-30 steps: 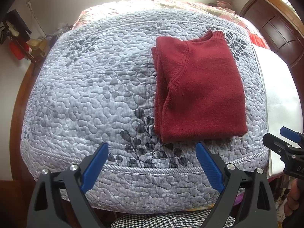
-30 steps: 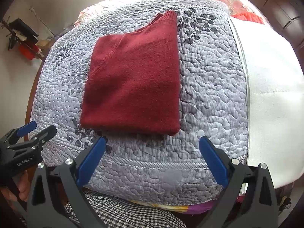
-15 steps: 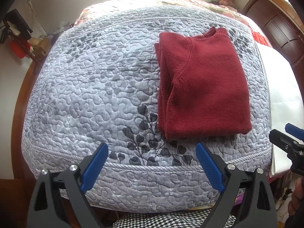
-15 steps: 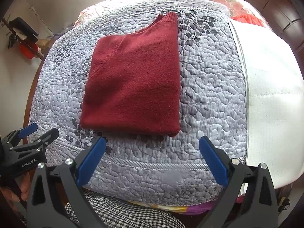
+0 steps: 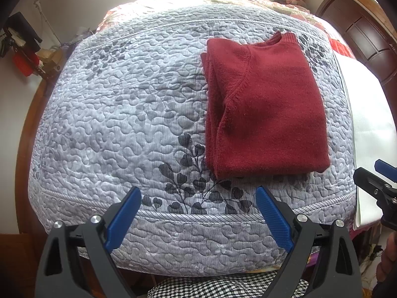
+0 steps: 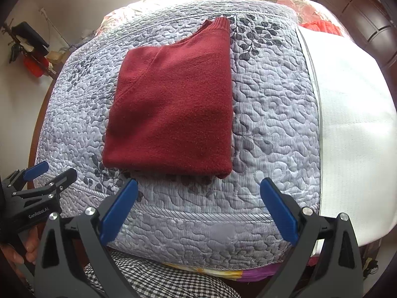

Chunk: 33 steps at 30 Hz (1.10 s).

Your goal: Fold small clothes

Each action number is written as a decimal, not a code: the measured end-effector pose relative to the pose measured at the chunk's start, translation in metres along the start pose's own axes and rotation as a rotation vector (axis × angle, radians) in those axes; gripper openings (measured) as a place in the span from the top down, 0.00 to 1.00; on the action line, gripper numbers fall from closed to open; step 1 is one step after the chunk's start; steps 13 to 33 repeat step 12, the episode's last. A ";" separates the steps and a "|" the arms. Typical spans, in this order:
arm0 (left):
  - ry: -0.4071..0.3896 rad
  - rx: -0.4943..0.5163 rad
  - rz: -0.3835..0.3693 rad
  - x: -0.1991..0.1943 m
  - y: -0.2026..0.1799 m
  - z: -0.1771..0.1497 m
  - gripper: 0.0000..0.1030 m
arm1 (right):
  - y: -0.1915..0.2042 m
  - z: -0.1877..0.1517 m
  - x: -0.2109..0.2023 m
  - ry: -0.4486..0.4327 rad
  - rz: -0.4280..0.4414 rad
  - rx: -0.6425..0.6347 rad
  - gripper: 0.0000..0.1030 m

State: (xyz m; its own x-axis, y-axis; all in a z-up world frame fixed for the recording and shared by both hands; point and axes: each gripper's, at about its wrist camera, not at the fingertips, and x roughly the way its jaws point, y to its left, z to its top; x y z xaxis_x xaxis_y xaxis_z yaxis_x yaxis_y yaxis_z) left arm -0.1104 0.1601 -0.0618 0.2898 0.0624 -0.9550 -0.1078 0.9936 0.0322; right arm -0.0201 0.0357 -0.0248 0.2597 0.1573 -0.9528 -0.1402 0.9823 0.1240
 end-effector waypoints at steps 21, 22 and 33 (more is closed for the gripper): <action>0.003 0.001 0.006 0.002 0.000 0.003 0.09 | 0.001 0.004 0.007 0.035 0.001 0.010 0.05; 0.003 0.001 0.006 0.002 0.000 0.003 0.09 | 0.001 0.004 0.007 0.035 0.001 0.010 0.05; 0.003 0.001 0.006 0.002 0.000 0.003 0.09 | 0.001 0.004 0.007 0.035 0.001 0.010 0.05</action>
